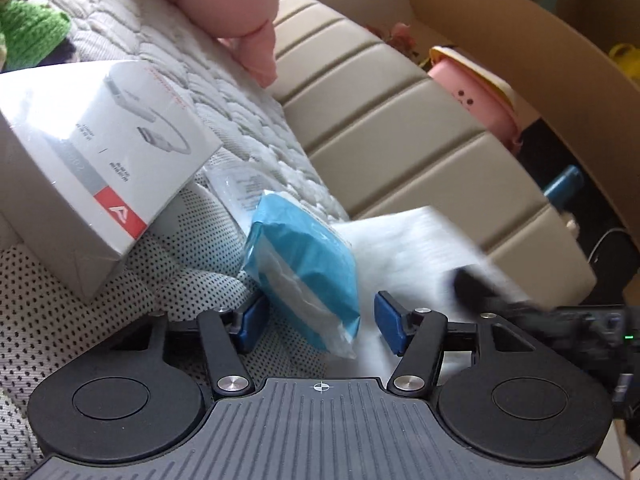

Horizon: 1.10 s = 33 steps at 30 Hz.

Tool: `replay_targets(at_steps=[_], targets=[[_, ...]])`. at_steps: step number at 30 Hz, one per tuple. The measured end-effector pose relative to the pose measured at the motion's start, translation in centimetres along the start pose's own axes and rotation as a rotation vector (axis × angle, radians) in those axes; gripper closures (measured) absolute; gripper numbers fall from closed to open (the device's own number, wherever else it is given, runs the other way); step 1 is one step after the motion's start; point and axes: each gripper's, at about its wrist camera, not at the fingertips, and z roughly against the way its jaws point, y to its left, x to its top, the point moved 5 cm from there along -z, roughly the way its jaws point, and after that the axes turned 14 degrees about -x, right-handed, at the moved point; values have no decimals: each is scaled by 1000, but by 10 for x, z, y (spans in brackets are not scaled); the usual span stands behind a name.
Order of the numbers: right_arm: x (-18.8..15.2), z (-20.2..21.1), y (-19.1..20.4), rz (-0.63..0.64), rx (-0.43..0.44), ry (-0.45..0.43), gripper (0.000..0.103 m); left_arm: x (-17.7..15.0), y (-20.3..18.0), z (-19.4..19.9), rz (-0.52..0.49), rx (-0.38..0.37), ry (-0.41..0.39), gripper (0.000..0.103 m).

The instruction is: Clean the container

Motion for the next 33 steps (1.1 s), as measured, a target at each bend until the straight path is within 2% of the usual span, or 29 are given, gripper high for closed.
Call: replay_targets(at_steps=[1, 3, 5, 6, 7, 9, 11, 13, 15, 17, 18, 20, 21, 22, 24, 27, 31, 33], targets=[[0, 1, -2, 25, -33, -7, 83, 0, 1, 0, 3, 2, 0, 42], [-1, 4, -5, 76, -98, -22, 83, 0, -1, 0, 4, -22, -1, 35], [-2, 7, -9, 127, -163, -36, 79, 1, -1, -1, 6, -39, -3, 33], [-2, 8, -11, 152, -195, -43, 74, 1, -1, -1, 8, -44, -5, 33], [-2, 10, -13, 178, -228, -50, 61, 1, -1, -1, 11, -49, -6, 32], [-3, 13, -16, 228, -293, -65, 44, 1, -1, 0, 17, -61, -11, 31], [-3, 17, -20, 279, -358, -79, 34, 1, 0, 0, 22, -72, -15, 29], [-3, 21, -23, 330, -423, -94, 11, 2, -1, 0, 26, -81, -18, 28], [-2, 24, -26, 381, -488, -108, 8, 2, 0, 0, 31, -86, -21, 27], [-2, 27, -30, 428, -548, -118, 9, 2, 0, 1, 35, -91, -23, 27], [-3, 14, -33, 421, -540, -86, 14, 2, 0, 1, 37, -94, -24, 27], [-4, -12, -41, 408, -523, -22, 44, 4, 1, 2, 72, -102, -35, 26], [-4, -24, -44, 397, -513, 10, 80, 5, 1, 3, 94, -106, -42, 24], [-4, -27, -49, 350, -487, 35, 87, 8, 2, 4, 125, -116, -52, 18], [0, -20, -50, 255, -418, 12, 87, 14, 4, 4, 191, -151, -84, 9], [10, -1, -28, 173, -270, -50, 87, 21, 11, 6, 289, -213, -140, 8], [18, 10, 26, 185, -9, -83, 87, 22, 33, 18, 436, -331, -243, 8], [16, -2, 48, 230, 41, -62, 87, 22, 39, 23, 482, -363, -267, 8]])
